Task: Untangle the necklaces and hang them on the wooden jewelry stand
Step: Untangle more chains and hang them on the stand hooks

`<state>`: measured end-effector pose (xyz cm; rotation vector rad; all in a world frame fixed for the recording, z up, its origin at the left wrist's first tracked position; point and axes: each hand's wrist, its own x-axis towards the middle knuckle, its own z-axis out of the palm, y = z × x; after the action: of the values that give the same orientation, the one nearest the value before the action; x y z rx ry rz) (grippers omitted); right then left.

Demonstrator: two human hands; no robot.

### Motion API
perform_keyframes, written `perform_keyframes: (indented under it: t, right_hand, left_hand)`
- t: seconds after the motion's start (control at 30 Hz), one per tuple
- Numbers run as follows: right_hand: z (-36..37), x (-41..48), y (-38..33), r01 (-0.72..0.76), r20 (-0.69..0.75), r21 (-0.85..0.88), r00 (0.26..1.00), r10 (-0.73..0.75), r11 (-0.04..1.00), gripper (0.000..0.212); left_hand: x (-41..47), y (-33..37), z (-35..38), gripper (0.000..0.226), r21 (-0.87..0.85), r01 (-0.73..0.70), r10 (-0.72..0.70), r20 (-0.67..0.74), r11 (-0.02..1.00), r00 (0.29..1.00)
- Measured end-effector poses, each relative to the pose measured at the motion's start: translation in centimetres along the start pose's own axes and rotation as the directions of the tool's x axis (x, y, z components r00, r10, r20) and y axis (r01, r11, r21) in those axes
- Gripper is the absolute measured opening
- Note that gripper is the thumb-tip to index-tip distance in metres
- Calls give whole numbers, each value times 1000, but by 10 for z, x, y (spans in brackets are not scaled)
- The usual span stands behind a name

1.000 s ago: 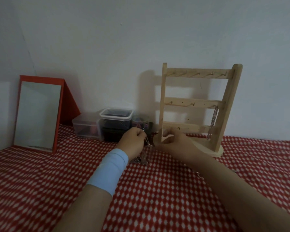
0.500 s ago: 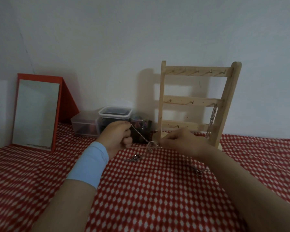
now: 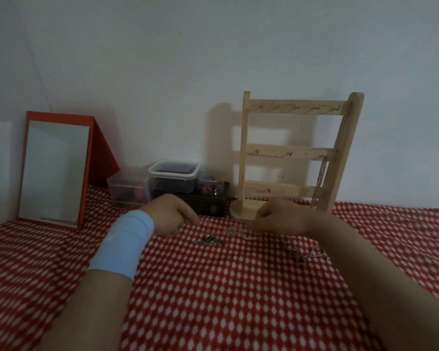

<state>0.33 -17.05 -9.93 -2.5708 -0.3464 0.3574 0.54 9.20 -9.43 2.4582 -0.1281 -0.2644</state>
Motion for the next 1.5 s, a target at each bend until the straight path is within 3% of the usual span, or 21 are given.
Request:
perform_keyframes:
  t: [0.07,0.13,0.2,0.27,0.37,0.43,0.57,0.77,0.83,0.93,1.03,1.13,1.2,1.3,1.33,1.37,1.4,1.43,1.47,1.5]
  right_hand:
    - [-3,-2,-2,-33,147,-148,988,55,988,30]
    - [-5,-6,-4,-41,219,-242,971,96,969,29]
    - [-6,-7,-5,-42,209,-234,974,92,971,28]
    - [-5,-6,-7,-1,121,-177,992,22,984,24]
    - [3,-1,-11,200,-3,-158,979,-203,967,12]
    - [11,2,-15,287,36,-145,958,-284,947,16]
    - [30,9,-15,328,104,-162,944,-314,931,21]
    - [35,11,-13,301,-22,-96,952,-304,949,8]
    - [33,10,-15,283,-74,-84,954,-289,955,4]
    - [30,9,-17,266,-128,-29,955,-267,964,21]
    - [30,6,-19,257,-141,221,963,-230,941,29]
    - [29,5,-18,243,-145,479,970,-197,844,45]
    - [27,4,-16,272,-164,574,962,-217,772,45]
    - [25,5,-12,280,-164,701,958,-234,656,37]
    - [24,4,-12,283,-169,750,956,-240,598,36]
    - [23,3,-13,292,-188,796,952,-241,531,38]
    - [22,2,-14,299,-213,839,949,-231,454,40]
    - [21,0,-14,291,-222,884,950,-219,367,42]
    - [20,-1,-15,268,-211,920,953,-216,284,43]
    - [19,-1,-15,244,-191,940,955,-228,237,42]
  left_hand:
    - [-5,2,1,21,116,57,-80,207,992,975]
    - [-7,4,5,26,134,120,-159,341,984,927]
    - [-6,6,9,32,171,98,-151,335,981,930]
    - [-4,10,10,26,261,11,-76,238,965,968]
    - [-1,17,14,16,265,-120,81,155,957,985]
    - [-1,21,22,12,226,-196,149,210,954,966]
    - [-1,25,38,16,273,-242,149,319,931,936]
    - [-1,27,41,21,215,-231,176,246,949,953]
    - [-1,29,41,21,158,-234,211,149,959,966]
    - [1,29,37,8,48,-285,286,-9,957,958]
    - [0,27,35,2,-96,-336,333,-48,937,942]
    - [2,36,38,21,-405,-226,236,-27,886,971]
    - [1,38,39,25,-596,-109,166,41,796,985]
    - [-1,29,30,22,-893,53,221,168,447,961]
    - [0,27,27,24,-878,80,222,207,472,953]
    - [4,25,26,28,-762,82,170,246,642,954]
    - [5,29,25,30,-495,30,106,244,868,964]
    - [5,31,25,28,-210,-16,57,193,978,979]
    - [6,31,24,23,-89,-43,52,105,995,993]
    - [7,30,23,18,-96,-91,94,23,991,995]
